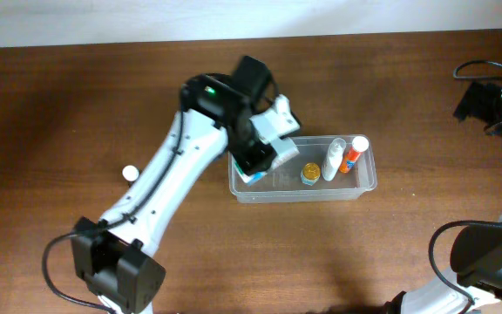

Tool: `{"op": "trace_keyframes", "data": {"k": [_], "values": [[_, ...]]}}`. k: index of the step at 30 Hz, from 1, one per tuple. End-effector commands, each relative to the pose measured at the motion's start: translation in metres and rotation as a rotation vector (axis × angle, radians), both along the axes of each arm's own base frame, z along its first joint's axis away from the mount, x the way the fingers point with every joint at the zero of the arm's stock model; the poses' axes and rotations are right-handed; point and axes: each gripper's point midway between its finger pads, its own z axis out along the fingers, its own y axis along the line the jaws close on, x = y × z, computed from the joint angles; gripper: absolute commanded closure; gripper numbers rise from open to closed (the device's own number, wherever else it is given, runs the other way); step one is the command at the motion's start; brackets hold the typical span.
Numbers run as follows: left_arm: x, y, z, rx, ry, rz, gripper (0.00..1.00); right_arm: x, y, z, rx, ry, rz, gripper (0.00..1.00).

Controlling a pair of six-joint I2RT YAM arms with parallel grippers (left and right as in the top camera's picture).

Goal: Pack container
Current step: 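Lift the box and carry it into the container with left gripper, then open left gripper and move it to the dark bottle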

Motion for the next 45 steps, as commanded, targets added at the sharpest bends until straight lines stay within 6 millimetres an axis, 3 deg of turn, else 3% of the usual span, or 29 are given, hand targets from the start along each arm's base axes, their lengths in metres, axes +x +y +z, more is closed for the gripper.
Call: {"op": "trace_keyframes", "data": {"k": [1, 10, 17, 23, 29, 45], "values": [[-0.011, -0.018, 0.001, 0.005, -0.055, -0.162, 0.54, 0.000, -0.002, -0.002, 0.007, 0.001, -0.017, 0.02], [0.000, -0.027, -0.011, 0.067, -0.143, -0.263, 0.54, 0.000, -0.002, -0.002, 0.006, 0.002, -0.017, 0.01], [0.005, -0.027, -0.040, 0.124, -0.129, -0.387, 0.54, 0.000, -0.002, -0.002, 0.007, 0.001, -0.017, 0.02], [0.019, -0.018, -0.061, 0.215, -0.138, -0.380, 0.54, 0.000, -0.002, -0.002, 0.007, 0.001, -0.017, 0.02], [0.019, -0.022, -0.063, 0.200, -0.136, -0.382, 0.46, 0.000, -0.002, -0.002, 0.007, 0.001, -0.017, 0.01], [0.025, -0.027, -0.074, 0.196, -0.130, -0.376, 0.46, 0.000, -0.002, -0.002, 0.007, 0.001, -0.017, 0.02]]}}
